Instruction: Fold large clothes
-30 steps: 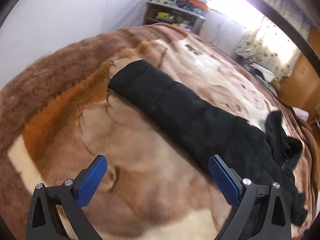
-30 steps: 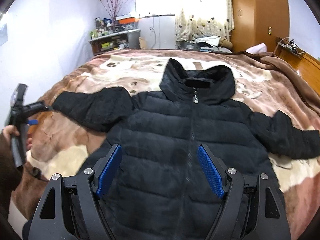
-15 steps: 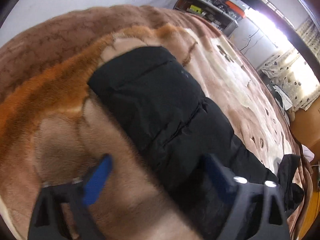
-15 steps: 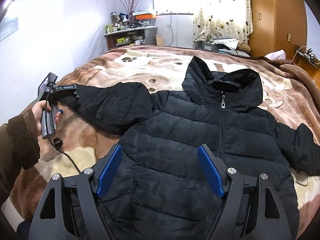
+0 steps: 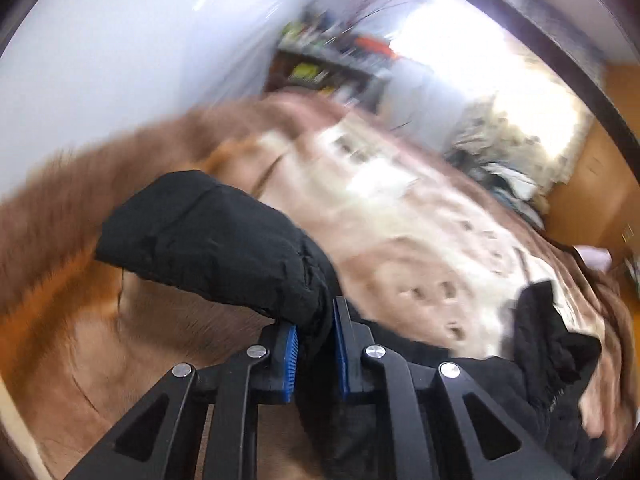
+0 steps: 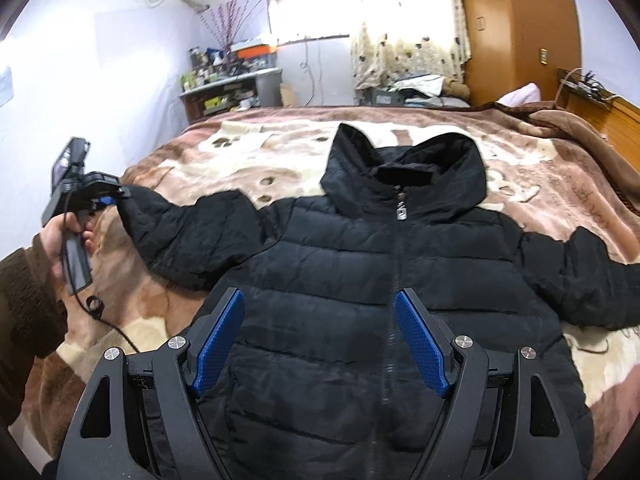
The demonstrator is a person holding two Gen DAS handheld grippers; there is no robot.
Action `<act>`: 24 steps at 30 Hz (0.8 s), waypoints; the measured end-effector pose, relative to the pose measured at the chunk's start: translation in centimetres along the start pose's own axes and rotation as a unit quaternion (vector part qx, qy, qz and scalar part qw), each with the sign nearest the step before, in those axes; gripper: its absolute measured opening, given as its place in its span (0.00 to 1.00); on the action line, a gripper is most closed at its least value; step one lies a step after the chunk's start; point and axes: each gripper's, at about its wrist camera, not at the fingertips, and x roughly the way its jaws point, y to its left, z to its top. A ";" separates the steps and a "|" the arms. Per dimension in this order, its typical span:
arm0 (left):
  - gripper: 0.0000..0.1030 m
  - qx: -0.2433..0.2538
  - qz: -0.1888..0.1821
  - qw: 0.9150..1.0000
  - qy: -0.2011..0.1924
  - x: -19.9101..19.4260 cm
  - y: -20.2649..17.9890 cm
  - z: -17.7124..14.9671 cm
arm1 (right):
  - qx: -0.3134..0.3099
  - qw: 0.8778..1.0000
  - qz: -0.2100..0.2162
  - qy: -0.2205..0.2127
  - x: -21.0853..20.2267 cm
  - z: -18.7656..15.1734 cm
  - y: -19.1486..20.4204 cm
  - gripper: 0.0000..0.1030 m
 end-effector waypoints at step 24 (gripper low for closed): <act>0.16 0.260 -0.159 0.951 0.056 -6.6 -31.0 -15.7 | 0.111 0.991 -0.066 -0.032 -5.7 -1.2 -14.7 0.75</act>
